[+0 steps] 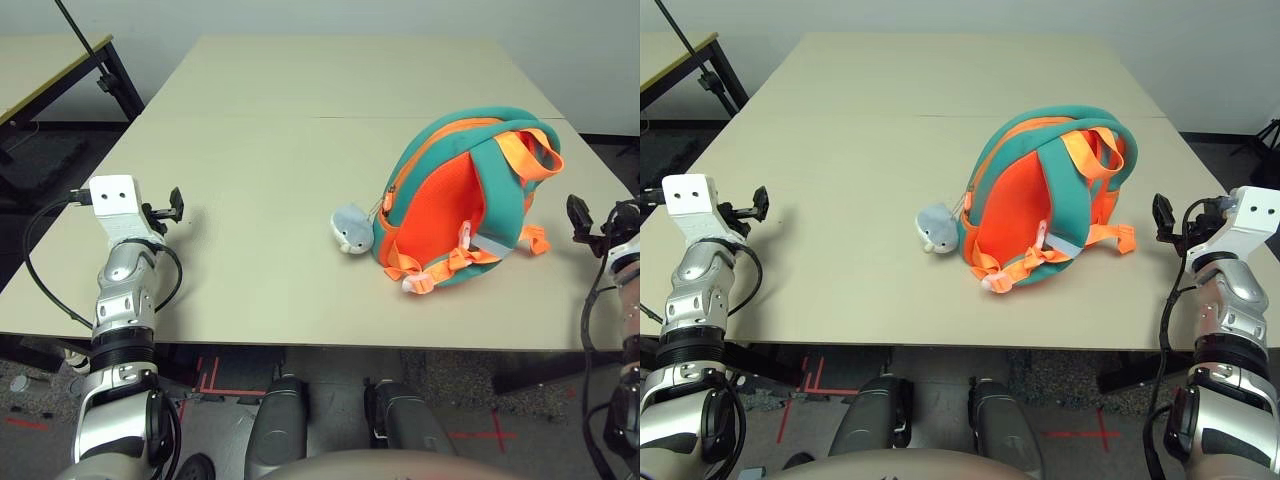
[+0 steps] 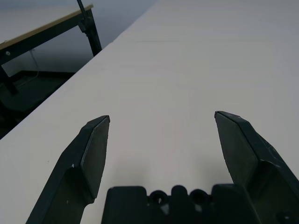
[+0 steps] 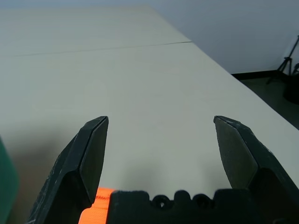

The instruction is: Put the pencil case into the backpack and zip it.

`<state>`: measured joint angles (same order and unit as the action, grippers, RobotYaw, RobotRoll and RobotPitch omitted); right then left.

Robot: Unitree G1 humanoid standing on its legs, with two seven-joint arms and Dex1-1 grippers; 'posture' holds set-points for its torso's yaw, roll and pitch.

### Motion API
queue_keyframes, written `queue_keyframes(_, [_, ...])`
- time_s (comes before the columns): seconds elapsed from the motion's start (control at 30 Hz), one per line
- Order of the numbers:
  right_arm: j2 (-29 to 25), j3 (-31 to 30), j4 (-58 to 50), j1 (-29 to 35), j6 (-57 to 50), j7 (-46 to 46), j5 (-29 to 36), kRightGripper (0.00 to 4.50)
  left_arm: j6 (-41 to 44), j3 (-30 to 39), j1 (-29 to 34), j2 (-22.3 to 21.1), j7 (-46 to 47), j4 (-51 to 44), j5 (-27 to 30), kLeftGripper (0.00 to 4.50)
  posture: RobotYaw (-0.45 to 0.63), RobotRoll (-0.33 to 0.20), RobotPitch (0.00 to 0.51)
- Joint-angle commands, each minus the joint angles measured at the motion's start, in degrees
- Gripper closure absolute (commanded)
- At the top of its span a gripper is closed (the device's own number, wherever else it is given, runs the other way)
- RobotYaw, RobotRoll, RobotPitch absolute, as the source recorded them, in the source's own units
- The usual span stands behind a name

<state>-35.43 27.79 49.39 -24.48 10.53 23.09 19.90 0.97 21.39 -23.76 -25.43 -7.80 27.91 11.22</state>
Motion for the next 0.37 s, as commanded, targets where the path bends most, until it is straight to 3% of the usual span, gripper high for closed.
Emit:
queue_keyframes(0.03, [0.64, -0.05, 3.04, -1.55, 1.99, -1.81, -0.99, 0.05, -1.23, -0.11, -1.40, 0.35, -0.87, 1.82, 0.62, 0.00, 0.12, 0.000, 0.084])
queue_keyframes(0.37, [1.79, -0.74, 5.14, -2.47, 4.73, -5.35, -2.46, 0.05, -2.16, -1.10, -3.25, 0.84, -2.67, 4.03, 0.23, 0.00, 0.11, 0.000, 0.100])
